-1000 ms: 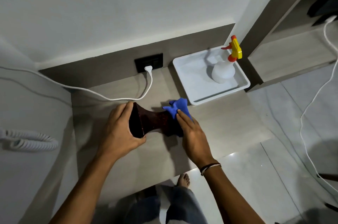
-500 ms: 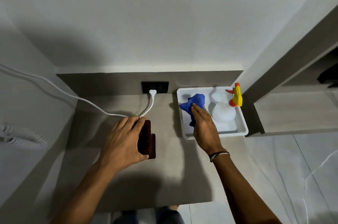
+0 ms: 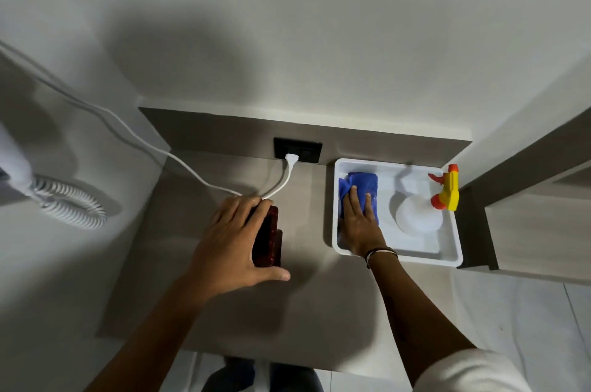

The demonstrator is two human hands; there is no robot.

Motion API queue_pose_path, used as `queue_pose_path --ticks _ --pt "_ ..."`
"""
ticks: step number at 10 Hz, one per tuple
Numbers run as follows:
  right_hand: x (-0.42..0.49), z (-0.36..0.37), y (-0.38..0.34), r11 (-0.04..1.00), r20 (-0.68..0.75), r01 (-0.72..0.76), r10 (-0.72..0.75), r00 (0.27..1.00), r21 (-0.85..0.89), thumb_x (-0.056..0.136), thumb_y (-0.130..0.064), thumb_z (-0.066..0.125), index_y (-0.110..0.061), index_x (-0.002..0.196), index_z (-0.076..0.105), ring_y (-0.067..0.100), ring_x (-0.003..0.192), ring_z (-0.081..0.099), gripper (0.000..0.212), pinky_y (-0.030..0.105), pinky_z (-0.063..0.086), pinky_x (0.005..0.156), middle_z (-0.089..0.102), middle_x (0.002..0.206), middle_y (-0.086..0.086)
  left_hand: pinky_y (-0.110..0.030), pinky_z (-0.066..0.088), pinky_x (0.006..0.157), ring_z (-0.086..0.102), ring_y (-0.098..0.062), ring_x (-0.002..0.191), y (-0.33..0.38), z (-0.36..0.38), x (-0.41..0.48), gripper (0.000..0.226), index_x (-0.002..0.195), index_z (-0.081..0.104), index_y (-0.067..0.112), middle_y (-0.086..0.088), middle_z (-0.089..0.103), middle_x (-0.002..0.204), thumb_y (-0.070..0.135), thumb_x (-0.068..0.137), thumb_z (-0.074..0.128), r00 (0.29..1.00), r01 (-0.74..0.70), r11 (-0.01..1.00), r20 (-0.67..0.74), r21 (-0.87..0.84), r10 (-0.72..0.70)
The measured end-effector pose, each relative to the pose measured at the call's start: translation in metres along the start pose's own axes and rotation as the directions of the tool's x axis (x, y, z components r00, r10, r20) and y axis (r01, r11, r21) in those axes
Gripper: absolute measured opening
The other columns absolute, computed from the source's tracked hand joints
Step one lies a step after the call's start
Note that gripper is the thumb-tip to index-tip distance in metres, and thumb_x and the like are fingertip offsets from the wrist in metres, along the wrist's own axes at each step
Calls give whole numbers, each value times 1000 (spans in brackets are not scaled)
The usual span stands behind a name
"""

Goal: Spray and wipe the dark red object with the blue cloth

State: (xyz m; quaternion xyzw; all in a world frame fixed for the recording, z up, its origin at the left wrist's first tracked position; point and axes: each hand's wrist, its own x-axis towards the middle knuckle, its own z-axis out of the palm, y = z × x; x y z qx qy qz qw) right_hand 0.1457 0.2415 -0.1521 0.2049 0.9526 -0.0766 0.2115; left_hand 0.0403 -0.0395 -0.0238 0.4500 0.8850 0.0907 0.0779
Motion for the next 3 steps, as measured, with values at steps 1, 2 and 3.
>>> queue_pose_path --ticks 1,2,3 --pt "1 -1 1 999 9 2 -2 1000 -40 110 -33 30 -6 169 21 50 165 -7 66 58 0 135 -13 179 20 -51 40 115 50 -33 133 1 1 1 120 148 53 12 -7 55 143 103 70 51 1000 -19 1000 -23 4 19" --pt "-6 -9 1 1000 28 19 -18 999 -22 111 -35 37 -7 168 23 45 166 -7 66 57 1 135 -10 180 15 -52 39 116 54 -35 130 0 1 -1 107 147 54 10 -10 57 141 96 83 46 997 -54 998 -58 25 55" --pt "-16 -12 -6 1000 -70 -5 3 998 -28 112 -35 33 -6 168 24 43 167 -5 63 54 1 136 -3 181 16 -52 34 121 51 -34 135 1 5 -1 104 148 52 10 -12 56 145 93 88 39 997 -60 997 -45 50 62"
